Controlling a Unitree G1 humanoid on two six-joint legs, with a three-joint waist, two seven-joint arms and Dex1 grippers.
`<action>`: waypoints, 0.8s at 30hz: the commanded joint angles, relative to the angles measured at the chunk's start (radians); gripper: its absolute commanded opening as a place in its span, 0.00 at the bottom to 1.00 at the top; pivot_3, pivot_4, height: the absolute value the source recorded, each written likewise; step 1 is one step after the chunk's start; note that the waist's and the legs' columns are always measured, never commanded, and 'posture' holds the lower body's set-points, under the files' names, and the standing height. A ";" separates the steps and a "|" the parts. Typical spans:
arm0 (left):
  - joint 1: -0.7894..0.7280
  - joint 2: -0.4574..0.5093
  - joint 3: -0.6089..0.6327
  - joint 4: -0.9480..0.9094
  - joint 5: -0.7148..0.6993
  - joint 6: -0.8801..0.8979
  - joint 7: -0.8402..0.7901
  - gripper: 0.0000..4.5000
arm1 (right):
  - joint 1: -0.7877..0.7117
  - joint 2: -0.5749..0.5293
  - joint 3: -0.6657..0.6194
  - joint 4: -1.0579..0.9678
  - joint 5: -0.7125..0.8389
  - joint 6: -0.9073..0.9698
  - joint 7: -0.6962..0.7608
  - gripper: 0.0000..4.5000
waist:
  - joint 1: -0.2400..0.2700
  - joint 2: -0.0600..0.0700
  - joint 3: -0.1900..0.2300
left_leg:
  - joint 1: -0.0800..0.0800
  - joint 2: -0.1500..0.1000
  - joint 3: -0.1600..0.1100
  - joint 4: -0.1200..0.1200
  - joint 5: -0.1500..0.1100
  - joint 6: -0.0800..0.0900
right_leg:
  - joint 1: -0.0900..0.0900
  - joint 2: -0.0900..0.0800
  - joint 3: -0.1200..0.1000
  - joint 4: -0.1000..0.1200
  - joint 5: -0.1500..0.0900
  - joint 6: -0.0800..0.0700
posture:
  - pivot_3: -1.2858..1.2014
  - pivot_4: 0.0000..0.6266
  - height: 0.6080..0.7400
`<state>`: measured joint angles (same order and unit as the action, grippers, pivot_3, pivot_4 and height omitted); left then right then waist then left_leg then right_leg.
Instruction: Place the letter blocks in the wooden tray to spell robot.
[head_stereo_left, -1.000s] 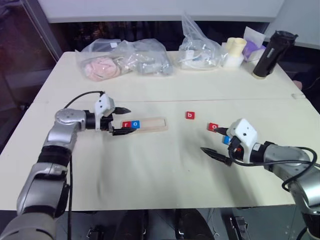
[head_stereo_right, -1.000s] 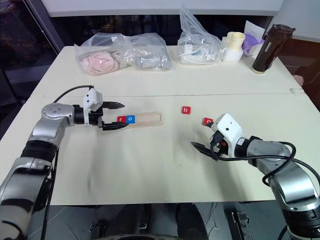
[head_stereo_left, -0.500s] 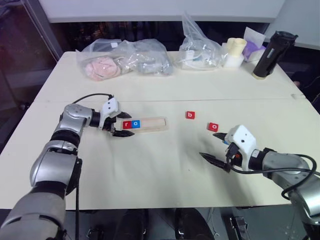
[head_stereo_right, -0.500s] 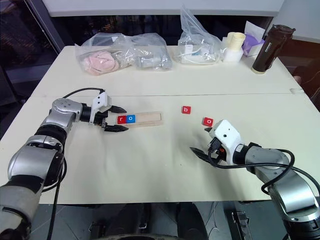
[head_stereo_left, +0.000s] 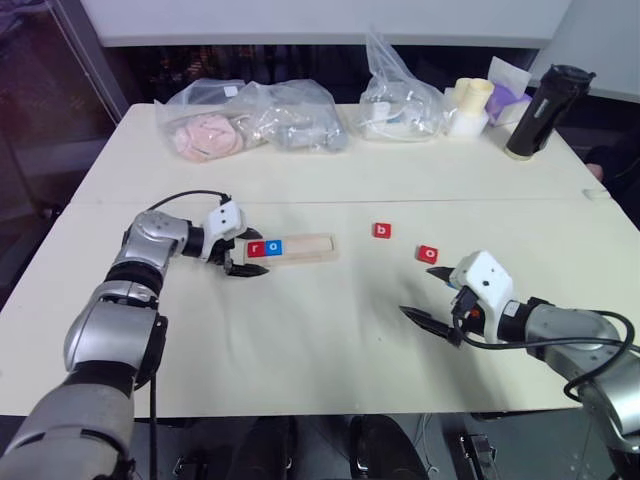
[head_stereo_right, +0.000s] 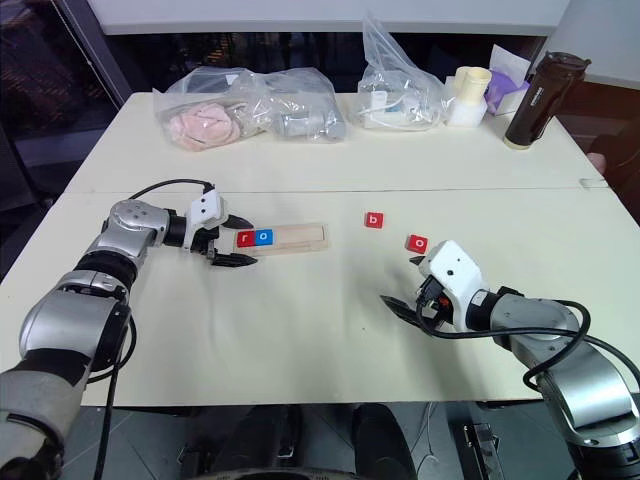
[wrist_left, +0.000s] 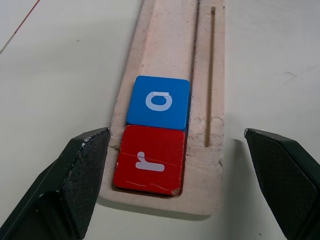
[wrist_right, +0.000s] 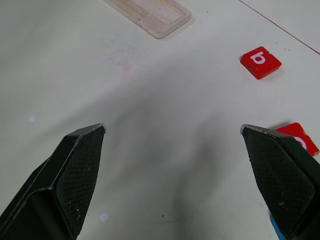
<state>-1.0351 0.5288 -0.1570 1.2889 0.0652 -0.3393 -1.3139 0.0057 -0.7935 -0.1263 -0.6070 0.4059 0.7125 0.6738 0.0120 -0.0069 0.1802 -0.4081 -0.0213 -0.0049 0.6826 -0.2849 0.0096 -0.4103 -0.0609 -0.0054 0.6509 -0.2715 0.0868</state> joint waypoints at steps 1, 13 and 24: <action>-0.024 0.001 0.020 0.010 0.018 0.008 0.024 1.00 | 0.004 -0.003 -0.011 -0.047 0.000 -0.006 -0.007 0.99 | 0.000 0.000 0.000 | 0.000 0.000 0.000 0.000 0.000 0.000 | 0.000 0.000 0.000 0.000 0.000 0.000 | 0.52 0.24 1.00; -0.026 -0.017 -0.006 0.032 0.095 0.055 0.029 1.00 | 0.020 -0.003 -0.006 -0.067 -0.004 -0.001 -0.023 0.99 | 0.001 0.000 -0.001 | 0.001 0.000 0.000 0.001 0.000 0.000 | 0.001 0.001 0.000 0.000 0.000 0.001 | 0.52 0.24 1.00; -0.007 -0.025 -0.025 0.032 0.146 0.002 0.037 1.00 | 0.037 0.006 -0.007 -0.092 0.002 0.010 -0.048 0.99 | 0.001 0.000 -0.004 | 0.002 0.000 0.000 0.001 0.000 0.000 | 0.003 0.000 0.000 0.001 0.000 0.001 | 0.52 0.24 1.00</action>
<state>-1.0666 0.5077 -0.1470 1.3124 0.1637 -0.3293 -1.2869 0.0420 -0.7915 -0.1253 -0.6590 0.4025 0.7225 0.6320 0.0130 -0.0073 0.1765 -0.4054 -0.0217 -0.0050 0.6836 -0.2849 0.0095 -0.4071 -0.0605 -0.0055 0.6518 -0.2711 0.0875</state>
